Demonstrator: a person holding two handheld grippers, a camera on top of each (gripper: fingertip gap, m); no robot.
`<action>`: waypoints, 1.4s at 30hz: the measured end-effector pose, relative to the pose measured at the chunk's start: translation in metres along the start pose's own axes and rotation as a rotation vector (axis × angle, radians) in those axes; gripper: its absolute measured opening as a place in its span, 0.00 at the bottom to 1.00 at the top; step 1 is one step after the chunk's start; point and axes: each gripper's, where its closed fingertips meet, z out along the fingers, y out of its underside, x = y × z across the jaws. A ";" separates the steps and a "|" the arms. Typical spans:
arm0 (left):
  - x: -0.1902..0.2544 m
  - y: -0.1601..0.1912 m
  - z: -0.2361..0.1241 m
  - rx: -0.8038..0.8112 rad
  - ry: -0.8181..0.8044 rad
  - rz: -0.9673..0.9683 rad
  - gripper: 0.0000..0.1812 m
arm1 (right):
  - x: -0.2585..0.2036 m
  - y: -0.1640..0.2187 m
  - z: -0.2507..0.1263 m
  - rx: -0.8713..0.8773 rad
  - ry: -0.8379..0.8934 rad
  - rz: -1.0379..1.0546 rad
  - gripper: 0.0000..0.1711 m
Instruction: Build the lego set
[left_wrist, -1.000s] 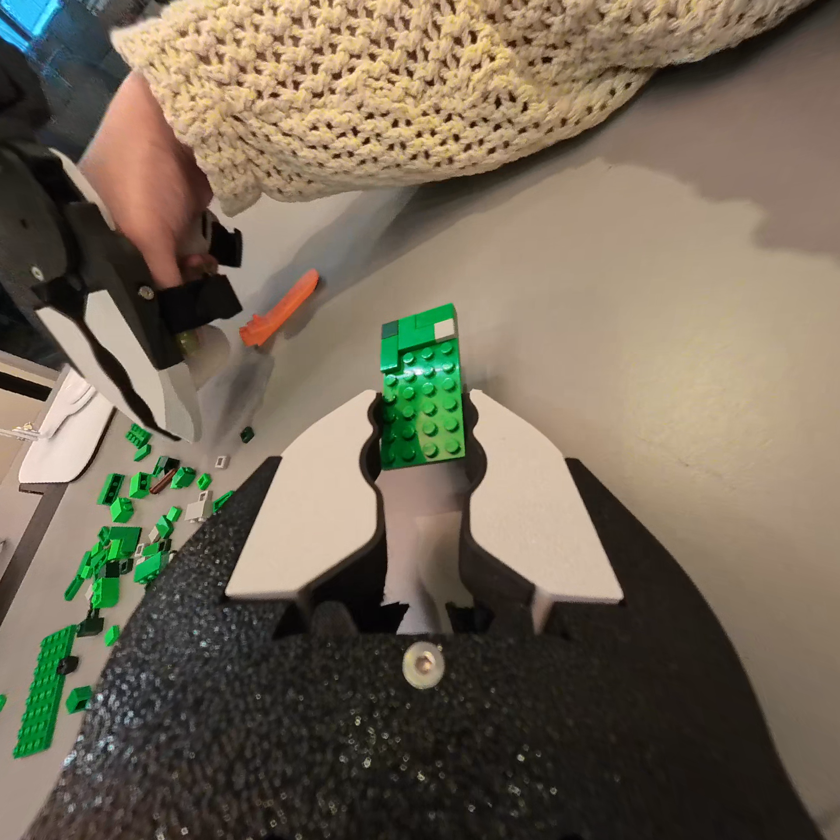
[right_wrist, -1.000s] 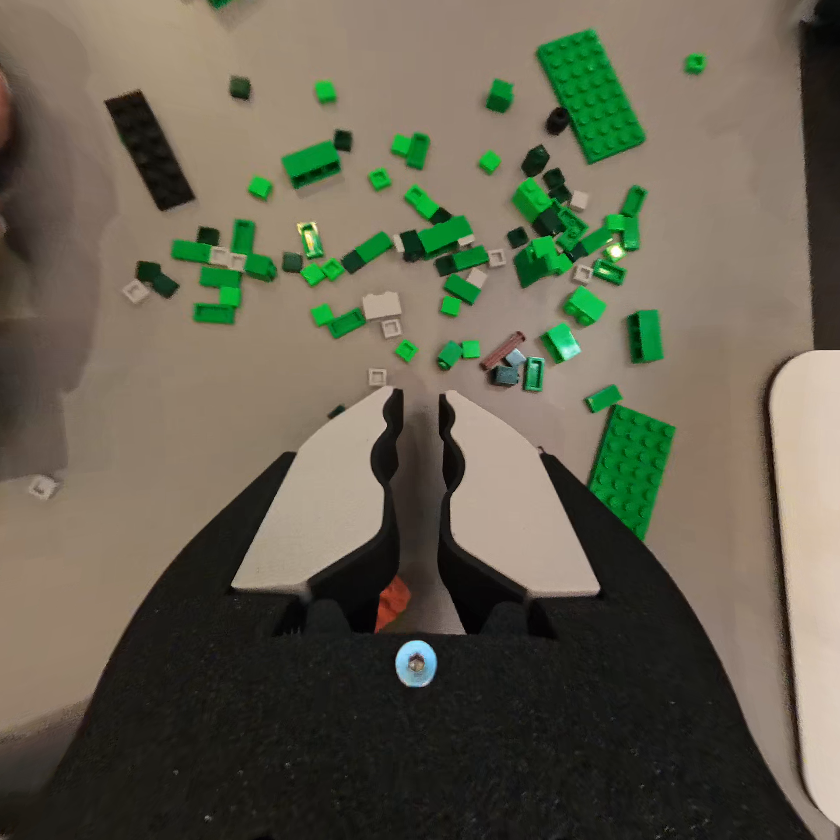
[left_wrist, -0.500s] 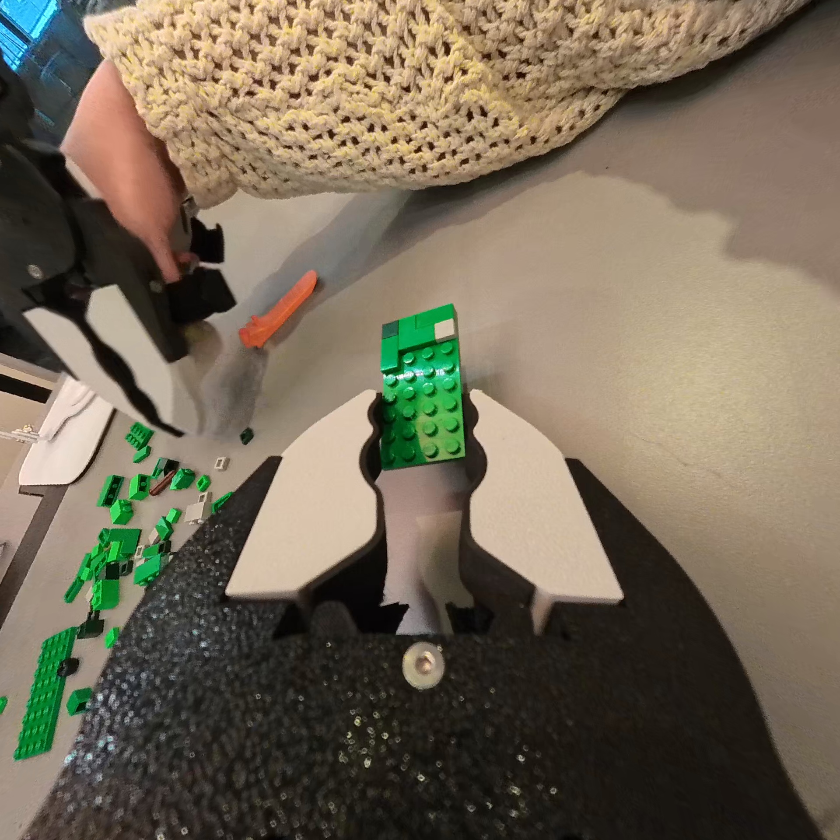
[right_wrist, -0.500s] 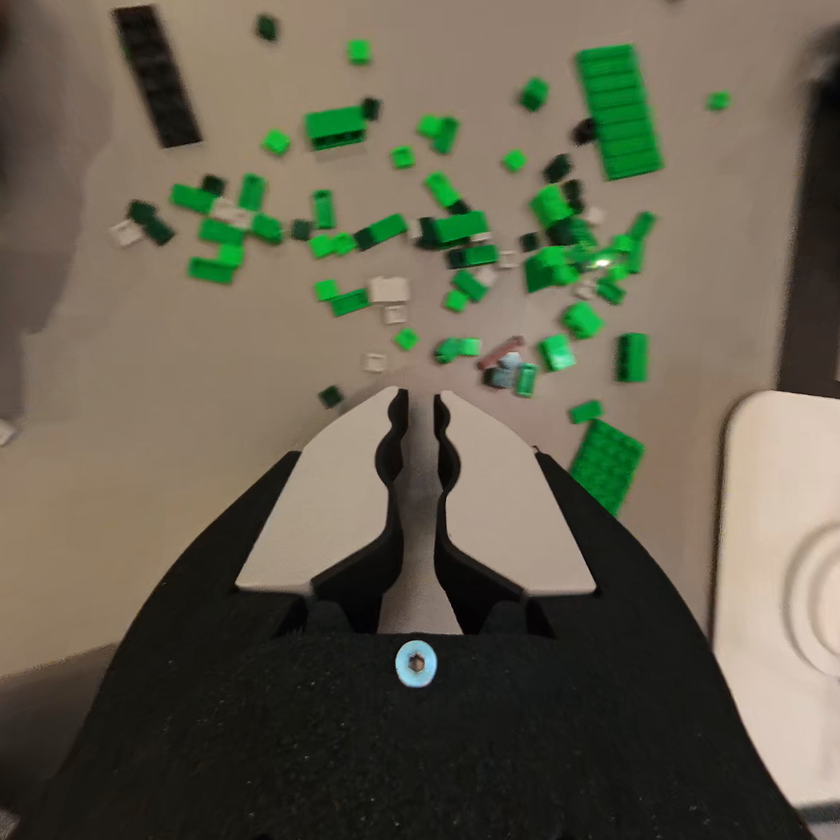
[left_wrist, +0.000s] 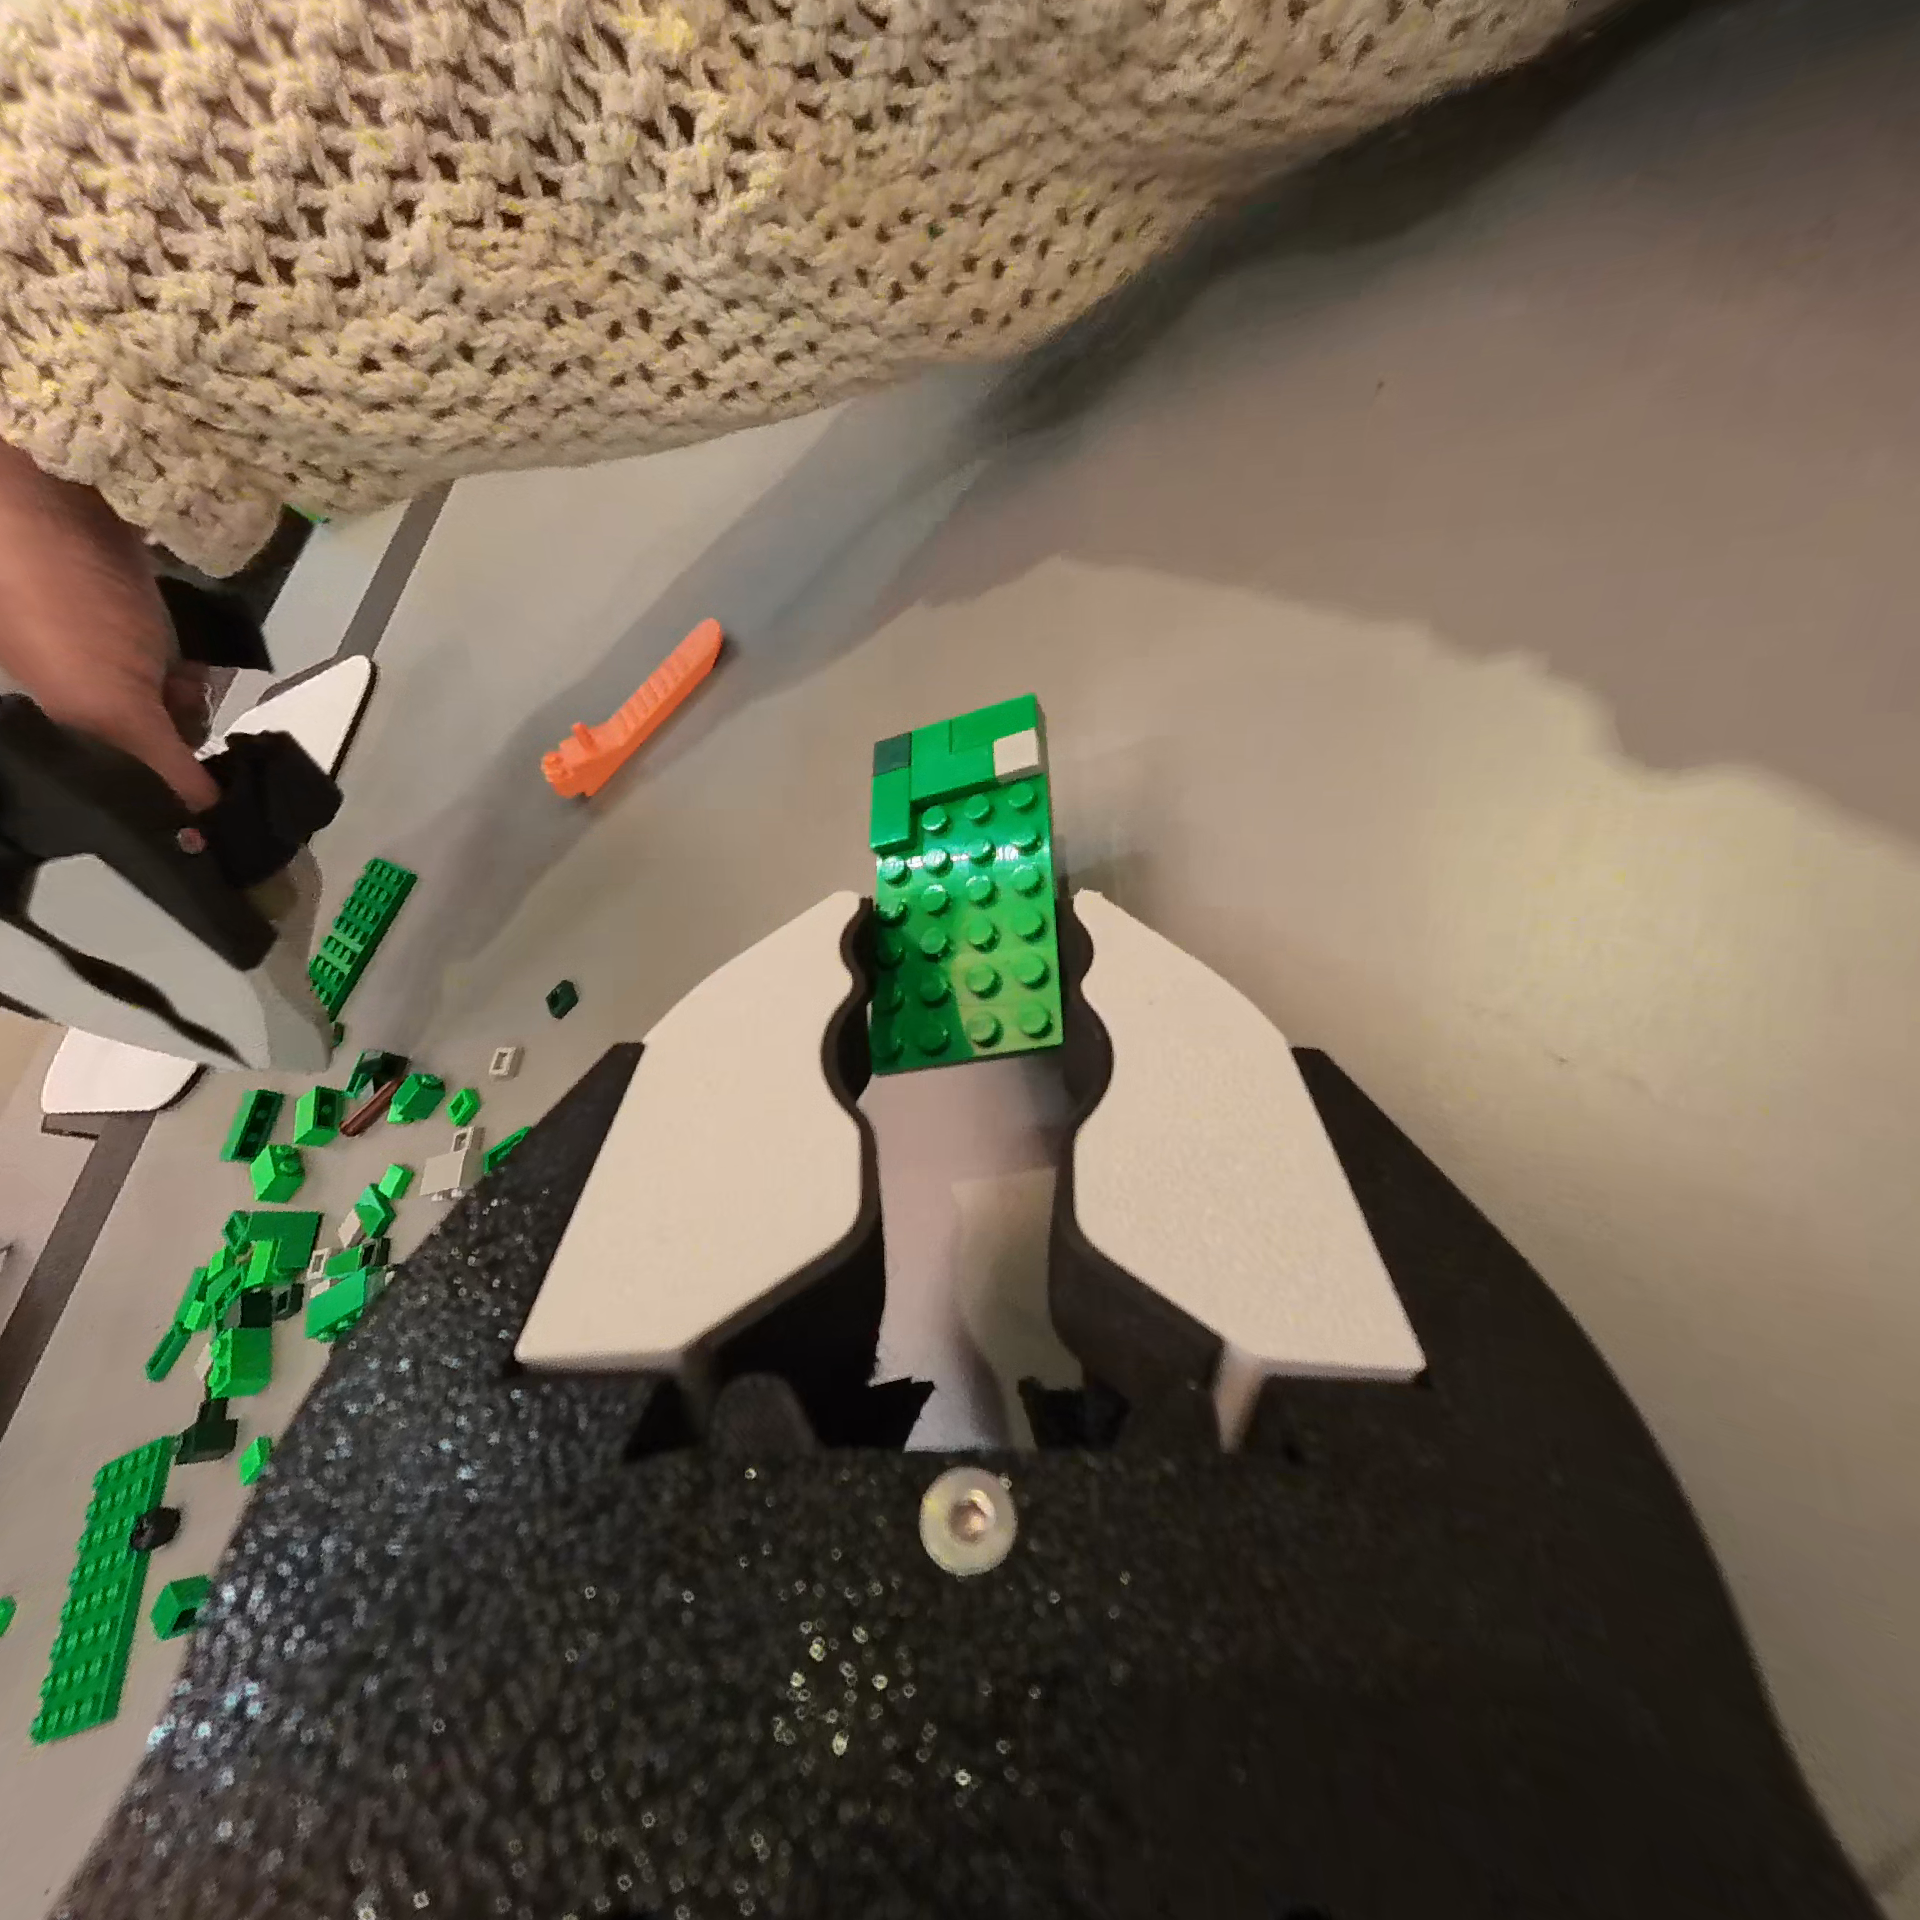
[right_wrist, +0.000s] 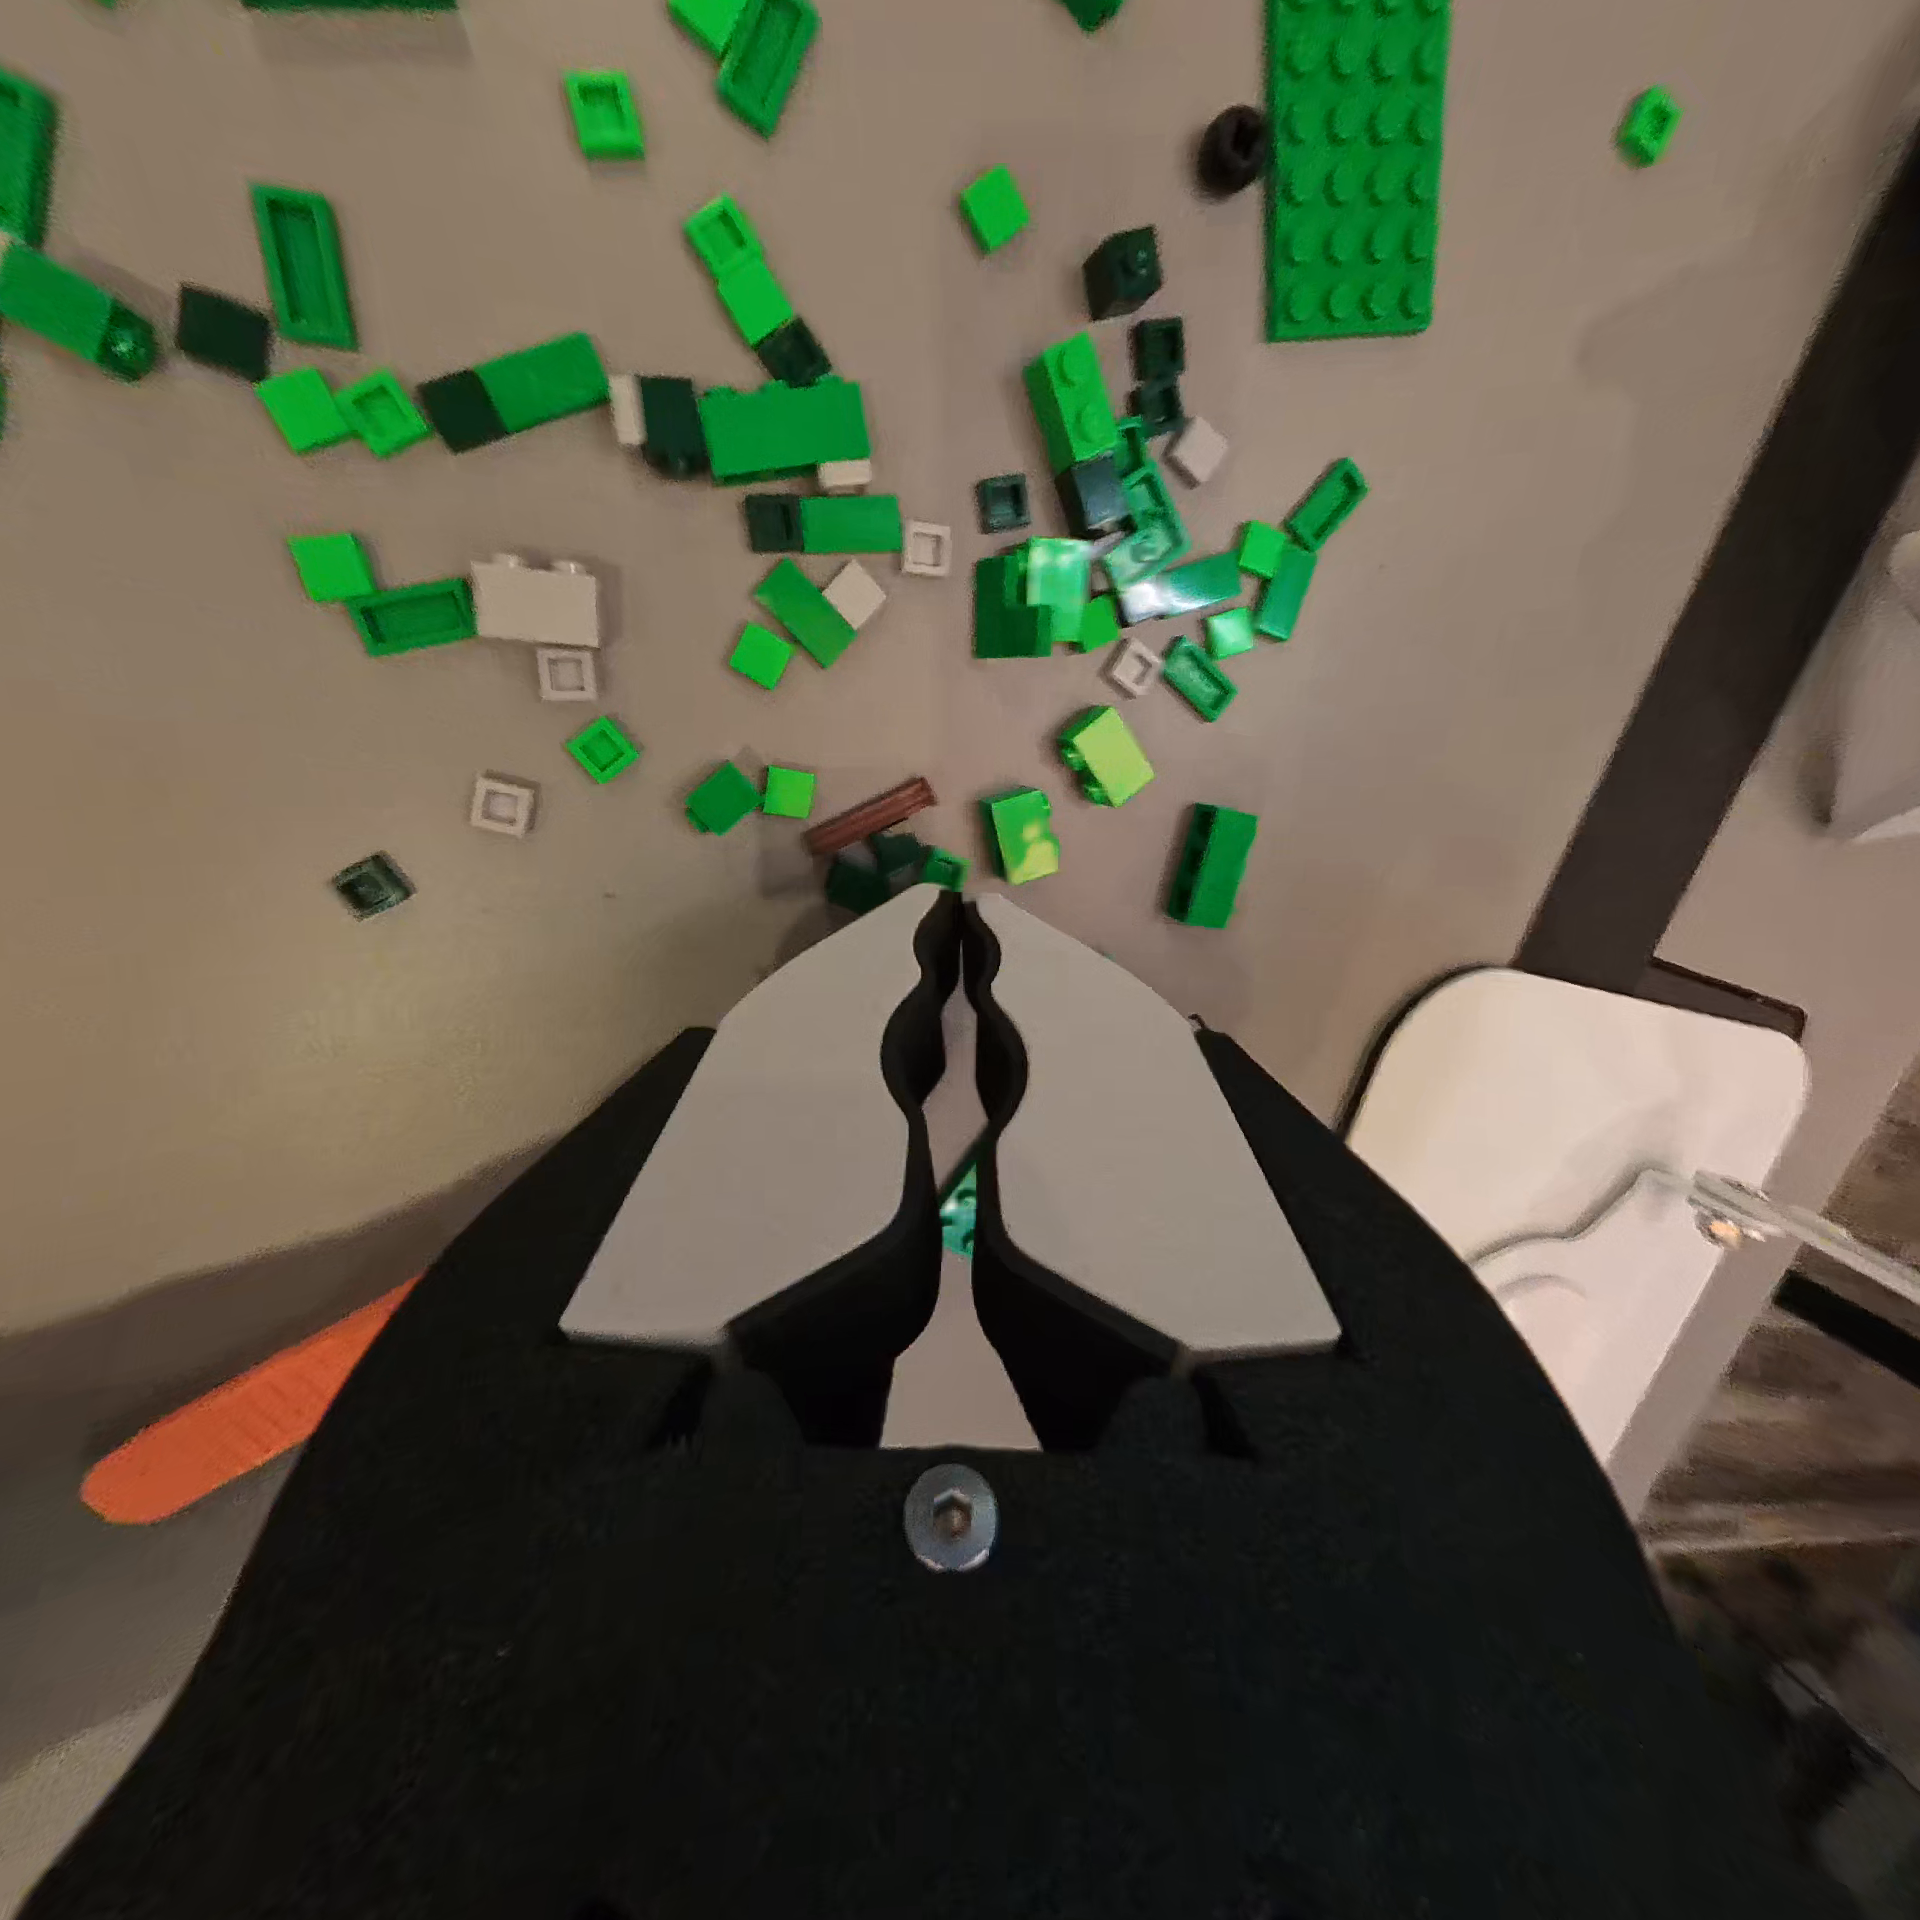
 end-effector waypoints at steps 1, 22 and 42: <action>0.000 0.000 0.000 0.000 0.000 0.000 0.18 | -0.009 0.000 0.000 -0.004 -0.057 -0.028 0.00; 0.001 -0.001 -0.001 0.000 0.005 -0.001 0.18 | -0.004 0.006 0.002 -0.076 -0.111 -0.269 0.00; 0.001 0.000 -0.001 -0.001 0.010 -0.004 0.18 | -0.012 -0.009 0.011 -0.051 -0.261 -0.305 0.05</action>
